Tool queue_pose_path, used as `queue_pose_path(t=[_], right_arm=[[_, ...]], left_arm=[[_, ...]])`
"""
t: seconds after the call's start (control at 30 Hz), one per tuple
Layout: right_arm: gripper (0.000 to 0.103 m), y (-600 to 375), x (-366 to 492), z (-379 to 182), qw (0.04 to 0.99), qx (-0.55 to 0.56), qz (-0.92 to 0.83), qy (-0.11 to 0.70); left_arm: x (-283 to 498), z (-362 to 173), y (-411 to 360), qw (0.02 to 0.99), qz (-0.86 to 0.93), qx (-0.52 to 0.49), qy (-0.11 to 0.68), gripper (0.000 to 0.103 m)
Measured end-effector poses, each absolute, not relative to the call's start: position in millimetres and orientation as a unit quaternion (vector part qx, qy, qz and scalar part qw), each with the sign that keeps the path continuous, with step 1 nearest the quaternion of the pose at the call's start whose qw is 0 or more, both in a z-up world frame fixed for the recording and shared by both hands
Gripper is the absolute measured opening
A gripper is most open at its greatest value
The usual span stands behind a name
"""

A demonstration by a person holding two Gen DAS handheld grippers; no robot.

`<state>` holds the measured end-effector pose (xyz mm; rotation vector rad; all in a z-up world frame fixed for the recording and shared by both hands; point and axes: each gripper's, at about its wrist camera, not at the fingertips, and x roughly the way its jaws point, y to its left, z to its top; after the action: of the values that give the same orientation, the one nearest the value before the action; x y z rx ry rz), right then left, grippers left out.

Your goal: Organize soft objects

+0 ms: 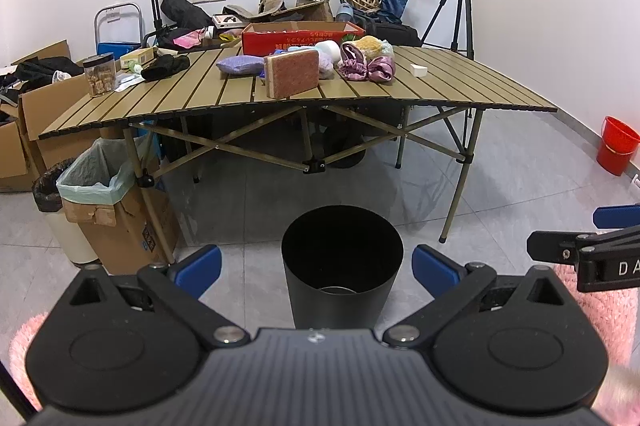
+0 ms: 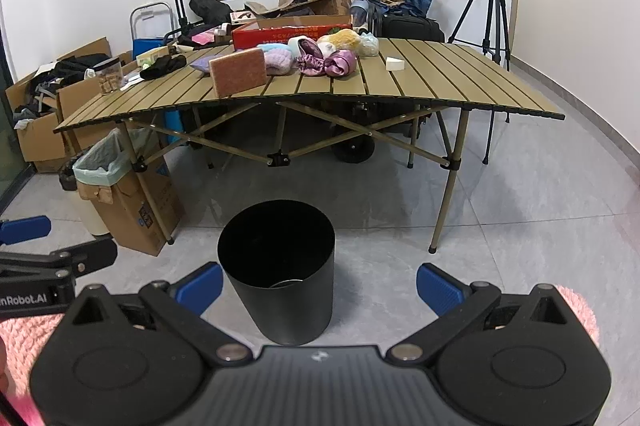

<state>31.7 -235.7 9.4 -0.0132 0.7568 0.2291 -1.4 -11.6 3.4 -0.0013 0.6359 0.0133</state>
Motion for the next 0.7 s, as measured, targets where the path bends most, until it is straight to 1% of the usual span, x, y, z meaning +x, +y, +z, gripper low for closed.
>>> queue_pose_path(t=[0.7], right_arm=[[0.103, -234.9, 30.9, 9.2, 0.922, -0.007, 0.114, 0.369]], left_arm=[[-1.6, 2.5, -11.2, 0.95, 0.007, -0.001, 0.313, 0.103]])
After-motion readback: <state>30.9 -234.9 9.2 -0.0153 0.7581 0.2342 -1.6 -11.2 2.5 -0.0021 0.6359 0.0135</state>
